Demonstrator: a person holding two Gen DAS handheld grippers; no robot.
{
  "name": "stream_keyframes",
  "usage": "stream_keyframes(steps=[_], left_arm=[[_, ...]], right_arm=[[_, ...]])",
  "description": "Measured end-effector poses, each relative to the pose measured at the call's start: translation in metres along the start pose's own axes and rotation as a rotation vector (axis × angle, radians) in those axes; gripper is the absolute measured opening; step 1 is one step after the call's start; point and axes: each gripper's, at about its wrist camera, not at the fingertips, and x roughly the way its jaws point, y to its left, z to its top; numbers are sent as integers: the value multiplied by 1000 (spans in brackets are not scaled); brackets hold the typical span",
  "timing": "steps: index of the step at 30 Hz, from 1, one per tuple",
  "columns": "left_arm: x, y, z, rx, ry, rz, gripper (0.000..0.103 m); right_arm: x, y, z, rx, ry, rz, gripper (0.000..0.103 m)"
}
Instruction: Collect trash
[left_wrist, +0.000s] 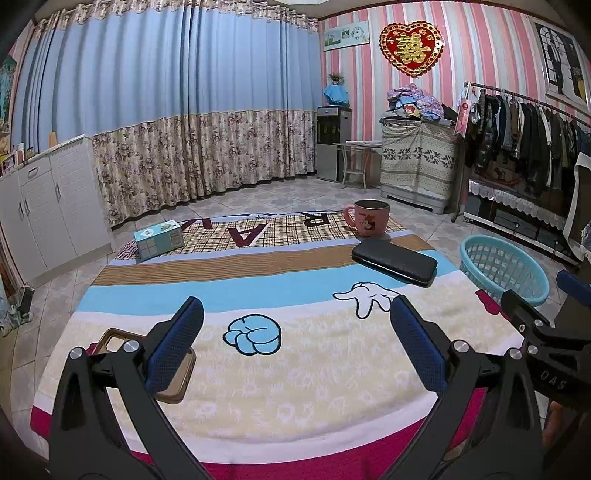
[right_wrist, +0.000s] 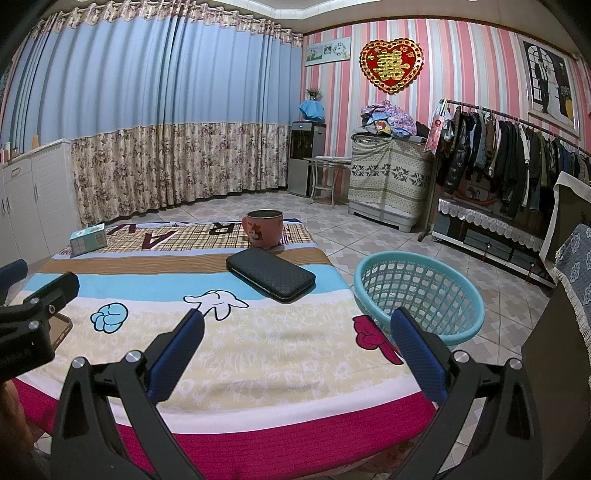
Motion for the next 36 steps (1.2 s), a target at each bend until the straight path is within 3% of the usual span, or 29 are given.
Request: stream_keyframes(steps=[36], left_arm=[[1,1,1,-12,0,-7,98]], right_arm=[[5,-3,-2,-3,-4,-5,99]])
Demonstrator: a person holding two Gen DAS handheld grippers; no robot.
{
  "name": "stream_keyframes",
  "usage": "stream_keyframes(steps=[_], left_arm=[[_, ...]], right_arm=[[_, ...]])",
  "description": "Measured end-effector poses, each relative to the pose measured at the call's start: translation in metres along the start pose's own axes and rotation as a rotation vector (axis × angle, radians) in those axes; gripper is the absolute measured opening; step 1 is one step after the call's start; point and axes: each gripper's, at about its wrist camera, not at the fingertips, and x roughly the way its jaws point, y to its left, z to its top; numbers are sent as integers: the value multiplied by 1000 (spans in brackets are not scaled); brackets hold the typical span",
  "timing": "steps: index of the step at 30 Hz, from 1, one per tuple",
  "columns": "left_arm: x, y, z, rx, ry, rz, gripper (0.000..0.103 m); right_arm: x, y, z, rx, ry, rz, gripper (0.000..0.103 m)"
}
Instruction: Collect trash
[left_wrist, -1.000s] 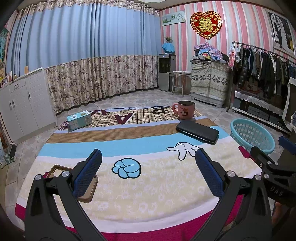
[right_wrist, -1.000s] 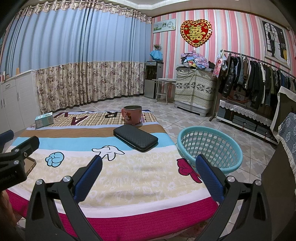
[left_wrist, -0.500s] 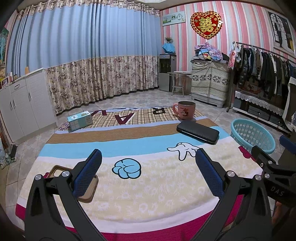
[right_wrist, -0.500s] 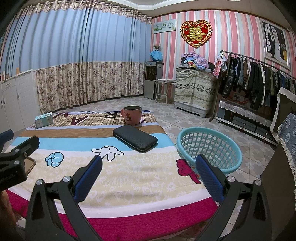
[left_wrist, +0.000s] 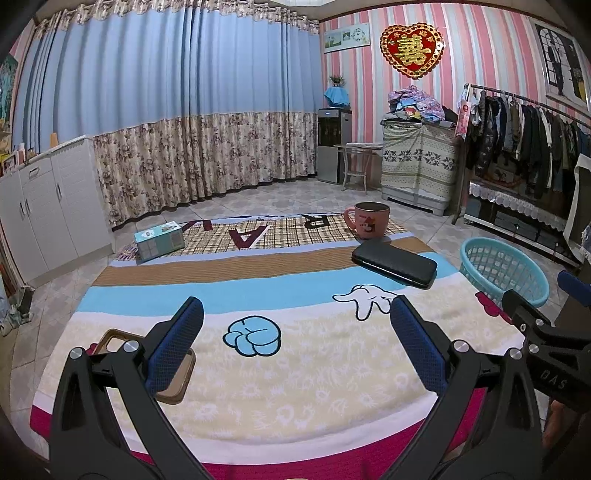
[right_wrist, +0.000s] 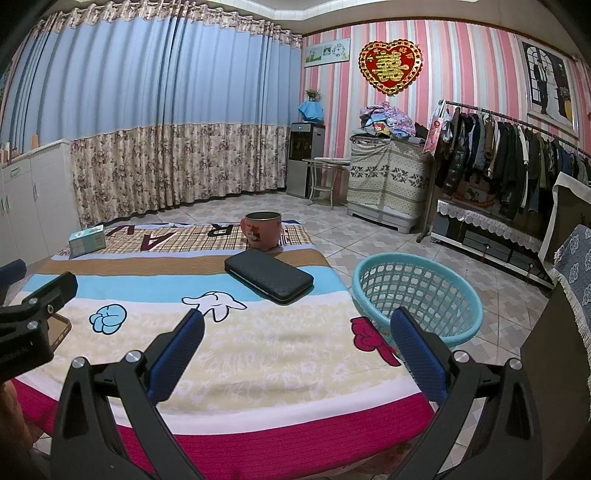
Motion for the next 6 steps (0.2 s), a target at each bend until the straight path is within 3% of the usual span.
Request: stream_keyframes(steps=[6], left_arm=[[2,3,6,-12,4,-2,98]], right_arm=[[1,-2,1,0,0,0,99]])
